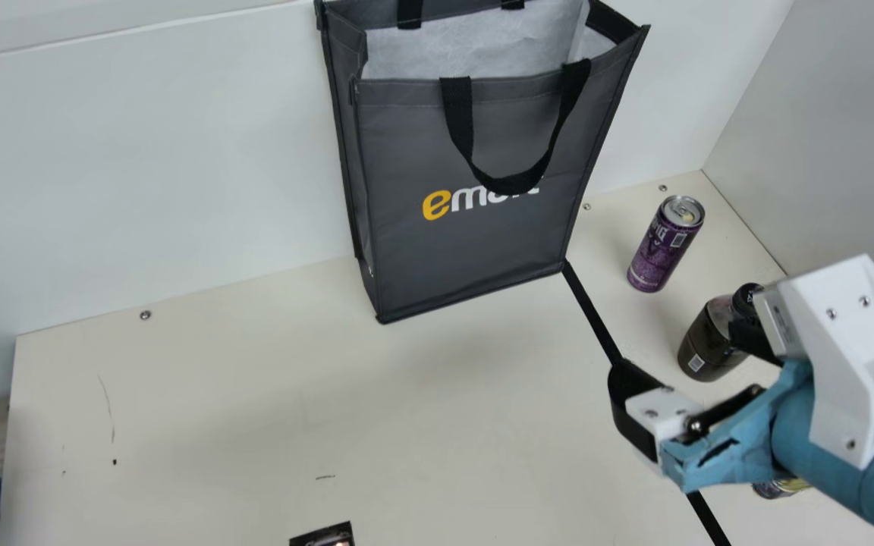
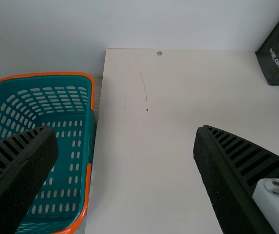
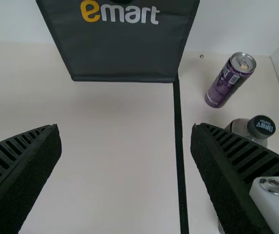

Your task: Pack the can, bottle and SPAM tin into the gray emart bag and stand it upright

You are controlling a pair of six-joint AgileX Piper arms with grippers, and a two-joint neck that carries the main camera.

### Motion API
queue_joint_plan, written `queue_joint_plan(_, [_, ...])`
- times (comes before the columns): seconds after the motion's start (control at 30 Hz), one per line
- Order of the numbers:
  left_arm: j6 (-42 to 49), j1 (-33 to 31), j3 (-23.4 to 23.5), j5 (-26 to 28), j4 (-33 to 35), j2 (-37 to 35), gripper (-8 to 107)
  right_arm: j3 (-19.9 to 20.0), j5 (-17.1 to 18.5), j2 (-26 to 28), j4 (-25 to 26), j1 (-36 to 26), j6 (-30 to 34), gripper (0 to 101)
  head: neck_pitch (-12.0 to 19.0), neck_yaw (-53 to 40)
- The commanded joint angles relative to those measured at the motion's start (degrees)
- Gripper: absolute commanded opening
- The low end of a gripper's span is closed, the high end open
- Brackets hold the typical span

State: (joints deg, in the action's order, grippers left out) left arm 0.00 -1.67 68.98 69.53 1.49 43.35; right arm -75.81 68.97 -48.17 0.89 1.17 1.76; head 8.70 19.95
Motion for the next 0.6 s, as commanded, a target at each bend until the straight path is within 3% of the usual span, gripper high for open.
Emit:
queue_joint_plan(0.0, [0.0,0.0,0.0,0.0,0.0,0.0,90,-1.47,-0.01,-1.35,-0.02,0.07,0.56,95,1.3,0.05])
queue_joint_plan(0.57, [0.0,0.0,0.0,0.0,0.0,0.0,90,-14.47,0.22,-12.56,-2.91,-1.82,8.48,95,1.3,0.05])
